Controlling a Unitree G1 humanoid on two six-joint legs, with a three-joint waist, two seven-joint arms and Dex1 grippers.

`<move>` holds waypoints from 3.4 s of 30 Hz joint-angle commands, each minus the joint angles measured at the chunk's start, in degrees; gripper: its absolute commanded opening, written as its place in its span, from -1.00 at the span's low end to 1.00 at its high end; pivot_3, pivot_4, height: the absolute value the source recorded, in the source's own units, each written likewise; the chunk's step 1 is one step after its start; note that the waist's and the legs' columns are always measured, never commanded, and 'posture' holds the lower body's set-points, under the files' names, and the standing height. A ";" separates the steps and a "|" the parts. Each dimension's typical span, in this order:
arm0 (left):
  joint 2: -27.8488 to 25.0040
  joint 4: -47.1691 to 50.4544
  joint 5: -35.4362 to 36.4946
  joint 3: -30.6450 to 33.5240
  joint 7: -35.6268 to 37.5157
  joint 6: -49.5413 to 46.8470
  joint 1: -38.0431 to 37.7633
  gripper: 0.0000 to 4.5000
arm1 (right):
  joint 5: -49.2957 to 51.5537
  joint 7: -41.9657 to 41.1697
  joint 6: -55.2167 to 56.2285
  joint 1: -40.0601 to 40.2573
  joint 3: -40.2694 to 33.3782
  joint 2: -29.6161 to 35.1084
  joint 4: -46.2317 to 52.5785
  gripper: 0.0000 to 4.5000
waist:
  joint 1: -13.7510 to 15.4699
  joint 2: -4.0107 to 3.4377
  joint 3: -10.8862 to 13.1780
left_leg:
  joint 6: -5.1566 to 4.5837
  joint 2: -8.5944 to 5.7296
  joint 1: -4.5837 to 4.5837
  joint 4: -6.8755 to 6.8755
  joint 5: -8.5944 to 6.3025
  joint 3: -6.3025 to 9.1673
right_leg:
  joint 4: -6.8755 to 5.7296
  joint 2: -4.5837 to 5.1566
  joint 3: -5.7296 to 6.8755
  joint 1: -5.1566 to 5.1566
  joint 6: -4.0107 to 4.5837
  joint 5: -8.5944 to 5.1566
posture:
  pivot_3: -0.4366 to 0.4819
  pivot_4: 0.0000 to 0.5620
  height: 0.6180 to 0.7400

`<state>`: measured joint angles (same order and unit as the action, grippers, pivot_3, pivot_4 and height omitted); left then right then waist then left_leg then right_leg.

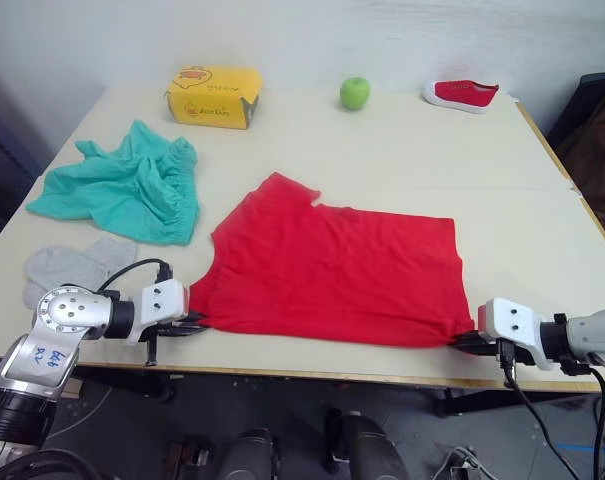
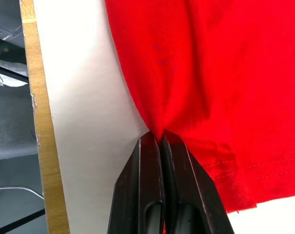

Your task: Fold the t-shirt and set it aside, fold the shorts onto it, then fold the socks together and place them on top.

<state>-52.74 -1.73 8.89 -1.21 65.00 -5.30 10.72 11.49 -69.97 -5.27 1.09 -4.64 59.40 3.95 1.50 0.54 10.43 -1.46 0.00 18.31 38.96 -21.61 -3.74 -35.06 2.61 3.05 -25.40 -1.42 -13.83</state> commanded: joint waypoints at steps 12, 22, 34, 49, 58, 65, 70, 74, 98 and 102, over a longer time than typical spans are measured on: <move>-4.20 7.47 4.37 3.34 3.46 -6.95 -9.24 -1.00 | 5.00 -7.08 0.35 6.35 -5.59 4.48 3.26 -1.00 | -0.26 -0.01 0.01 | -0.04 0.05 0.08 -0.08 -0.28 0.02 | 0.06 0.00 0.04 -0.14 -0.02 -0.11 | -0.05 -0.47 1.00; -4.53 13.71 7.83 5.13 2.85 -13.09 -12.76 -1.00 | 3.62 -4.01 -2.71 6.67 -6.10 4.48 8.49 -1.00 | -0.31 -0.03 0.02 | -0.03 0.06 0.06 -0.09 -0.29 0.01 | 0.05 -0.01 0.03 -0.14 -0.01 -0.13 | -0.05 -0.47 1.00; -5.93 16.57 16.50 8.98 5.03 -24.77 -13.18 -0.25 | 11.09 -8.68 -10.74 6.82 -9.61 5.64 10.23 0.05 | -0.17 -0.02 0.03 | -0.05 0.06 0.07 -0.08 -0.30 0.01 | 0.07 -0.01 0.03 -0.14 0.00 -0.14 | -0.05 -0.47 1.00; 3.56 -17.91 16.94 0.90 -0.85 -38.62 30.81 0.99 | 17.00 0.64 -34.79 -31.20 1.77 -1.42 -11.42 1.00 | -0.30 0.01 0.18 | 0.00 -0.05 0.41 0.13 -0.21 0.06 | 0.00 0.01 0.13 -0.35 -0.13 -0.05 | -0.05 -0.47 1.00; 16.48 -50.79 3.26 -1.80 -12.18 -19.54 49.76 0.99 | 3.54 20.59 -30.13 -50.30 5.61 -16.09 -37.82 1.00 | -1.42 0.07 0.14 | 0.39 -0.19 2.74 1.23 0.22 -0.13 | -0.95 0.05 0.21 -2.48 -0.33 0.09 | -0.05 -0.47 1.00; 20.58 -64.12 -2.63 -1.79 -15.37 -10.31 54.94 0.99 | -1.78 25.61 -26.96 -55.18 5.65 -18.53 -46.95 1.00 | -1.79 0.07 0.14 | 0.34 -0.21 2.74 1.29 0.29 -0.18 | -0.99 0.09 0.14 -2.47 -0.36 0.21 | -0.05 -0.47 1.00; 21.47 -68.18 -4.98 -0.83 -17.32 -7.79 56.03 0.99 | -3.06 26.07 -27.97 -57.88 5.20 -19.35 -51.69 1.00 | -1.83 0.07 0.14 | 0.35 -0.21 2.69 1.32 0.39 -0.22 | -1.00 0.09 0.09 -2.43 -0.31 0.36 | -0.05 -0.47 1.00; 21.83 -69.54 -5.60 0.20 -17.99 -7.29 56.24 0.91 | -3.23 24.32 -29.64 -57.10 6.14 -20.06 -50.99 1.00 | -1.82 0.07 0.14 | 0.36 -0.21 2.67 1.32 0.49 -0.22 | -0.98 0.09 0.08 -2.40 -0.27 0.49 | -0.05 -0.47 1.00; 21.37 -67.60 -6.25 2.92 -12.12 -4.58 54.57 -1.00 | -3.15 24.81 -23.41 -50.01 3.23 -20.64 -37.74 -0.98 | -1.76 0.08 0.13 | 0.37 -0.22 2.69 1.33 0.51 -0.21 | -1.00 0.08 0.09 -2.39 -0.28 0.52 | -0.05 -0.47 1.00; 19.84 -61.69 -4.77 3.56 -4.25 -0.29 51.00 -1.00 | -2.01 20.65 -14.39 -40.96 2.16 -18.78 -25.55 -0.98 | -1.76 0.08 0.13 | 0.37 -0.22 2.69 1.34 0.51 -0.19 | -0.99 0.07 0.11 -2.39 -0.29 0.52 | -0.05 -0.47 1.00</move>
<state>-31.28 -67.04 2.53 1.25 57.11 -7.65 62.48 8.53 -47.49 -24.38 -41.52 -0.54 38.87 -27.00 -0.26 0.62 10.56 -1.09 -0.23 21.01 40.30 -21.11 -3.95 -36.03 2.67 3.16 -27.79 -1.71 -13.31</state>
